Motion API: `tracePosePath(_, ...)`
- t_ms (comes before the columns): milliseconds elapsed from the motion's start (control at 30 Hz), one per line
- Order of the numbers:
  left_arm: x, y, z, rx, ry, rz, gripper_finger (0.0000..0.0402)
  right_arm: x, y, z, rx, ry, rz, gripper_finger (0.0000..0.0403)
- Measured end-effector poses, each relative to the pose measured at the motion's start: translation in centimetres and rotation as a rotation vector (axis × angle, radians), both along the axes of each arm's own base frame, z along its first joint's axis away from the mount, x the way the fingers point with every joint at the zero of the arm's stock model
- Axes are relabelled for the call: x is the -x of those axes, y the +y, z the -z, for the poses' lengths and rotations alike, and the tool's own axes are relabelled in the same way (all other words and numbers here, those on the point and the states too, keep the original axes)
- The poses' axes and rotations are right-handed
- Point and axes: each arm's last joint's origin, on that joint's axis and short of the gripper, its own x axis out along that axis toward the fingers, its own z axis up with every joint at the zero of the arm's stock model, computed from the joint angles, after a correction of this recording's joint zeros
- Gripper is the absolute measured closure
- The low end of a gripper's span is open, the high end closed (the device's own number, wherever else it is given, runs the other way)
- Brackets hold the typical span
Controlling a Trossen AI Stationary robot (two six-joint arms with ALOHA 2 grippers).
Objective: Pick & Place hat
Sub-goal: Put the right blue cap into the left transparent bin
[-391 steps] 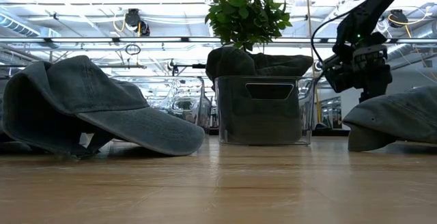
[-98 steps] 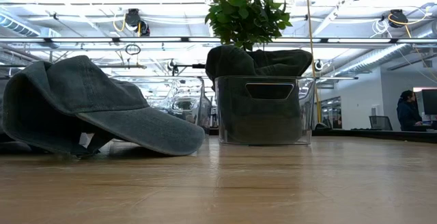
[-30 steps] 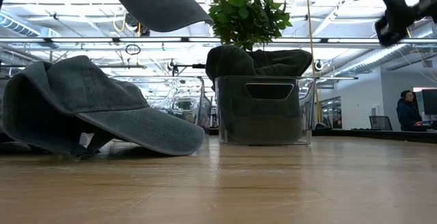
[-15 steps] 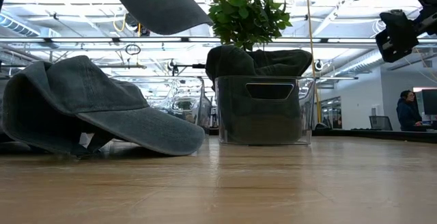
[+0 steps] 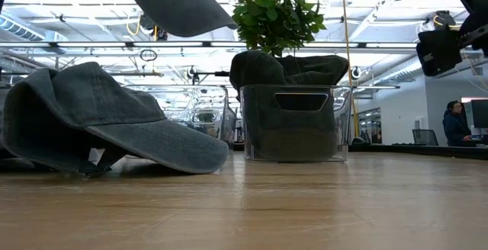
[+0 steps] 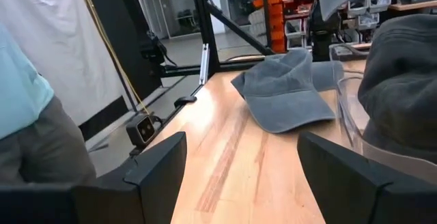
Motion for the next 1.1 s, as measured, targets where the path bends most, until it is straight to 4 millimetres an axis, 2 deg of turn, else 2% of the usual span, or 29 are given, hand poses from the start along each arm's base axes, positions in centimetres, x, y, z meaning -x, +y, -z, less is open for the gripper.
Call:
tracePosePath(267, -2.3, 0.2, 1.7, -0.005, 0.059, 0.021, 0.0390, -0.1, 0.0, -0.5, -0.030, -0.047, 0.009, 0.0135)
tracePosePath(500, -4.7, -1.0, 3.6, 0.011, 0.094, 0.195, 0.0390, -0.2, 0.0, -0.7, -0.039, -0.060, 0.008, 0.0135)
tracePosePath(733, -4.4, -2.2, 3.3, -0.023, 0.068, 0.282, 0.0390, -0.2, 0.0, -0.7, -0.041, -0.064, 0.008, 0.0135)
tracePosePath(867, -4.0, -1.5, 3.0, -0.085, 0.043, 0.317, 0.0390, -0.2, 0.0, -0.8, -0.042, -0.065, 0.007, 0.0135)
tracePosePath(1100, -3.6, 1.9, 2.9, -0.273, 0.063, 0.252, 0.0390, -0.2, 0.0, -0.8, -0.043, -0.066, 0.007, 0.0135)
